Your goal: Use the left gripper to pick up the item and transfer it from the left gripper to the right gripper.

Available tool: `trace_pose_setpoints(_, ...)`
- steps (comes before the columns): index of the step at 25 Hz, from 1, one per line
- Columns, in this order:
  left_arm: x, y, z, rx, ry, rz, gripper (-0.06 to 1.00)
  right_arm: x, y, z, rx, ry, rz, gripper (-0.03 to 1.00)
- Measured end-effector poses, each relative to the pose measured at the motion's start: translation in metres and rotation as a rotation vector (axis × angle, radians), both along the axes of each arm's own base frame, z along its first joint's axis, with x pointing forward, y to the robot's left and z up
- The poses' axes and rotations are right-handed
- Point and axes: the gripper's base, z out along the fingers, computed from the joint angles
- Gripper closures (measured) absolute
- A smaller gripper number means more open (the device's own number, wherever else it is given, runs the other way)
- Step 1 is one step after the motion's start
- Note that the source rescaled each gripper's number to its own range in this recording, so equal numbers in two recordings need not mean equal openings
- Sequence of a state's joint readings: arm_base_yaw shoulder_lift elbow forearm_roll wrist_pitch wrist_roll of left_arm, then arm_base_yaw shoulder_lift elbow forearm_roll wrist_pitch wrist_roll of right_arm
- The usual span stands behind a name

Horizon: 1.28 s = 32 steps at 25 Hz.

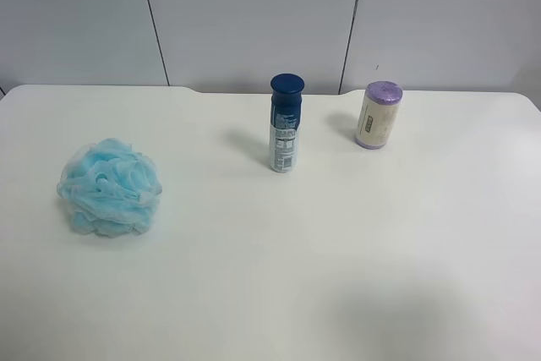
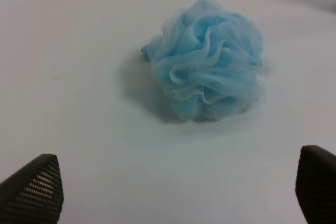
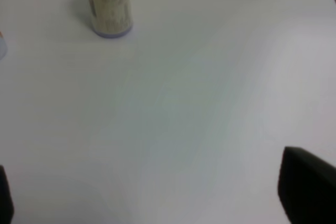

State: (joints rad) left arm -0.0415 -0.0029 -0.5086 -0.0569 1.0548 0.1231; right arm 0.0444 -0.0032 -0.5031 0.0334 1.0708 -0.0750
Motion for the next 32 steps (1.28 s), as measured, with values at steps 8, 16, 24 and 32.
trace_pose_setpoints(8,0.013,-0.002,0.014,-0.006,0.101,-0.016,-0.03,0.000,0.000,0.000,0.000,0.000,0.000,-0.03)
trace_pose_setpoints(16,0.100,-0.006,0.050,0.029,0.389,-0.033,-0.05,0.000,0.000,0.000,0.000,0.000,0.000,-0.03)
trace_pose_setpoints(24,0.218,-0.018,0.027,0.066,0.594,-0.064,-0.05,0.000,0.000,0.000,0.000,0.000,0.000,-0.03)
trace_pose_setpoints(32,0.287,-0.037,-0.035,0.090,0.698,-0.099,-0.05,0.000,0.000,0.000,0.000,0.000,0.000,-0.03)
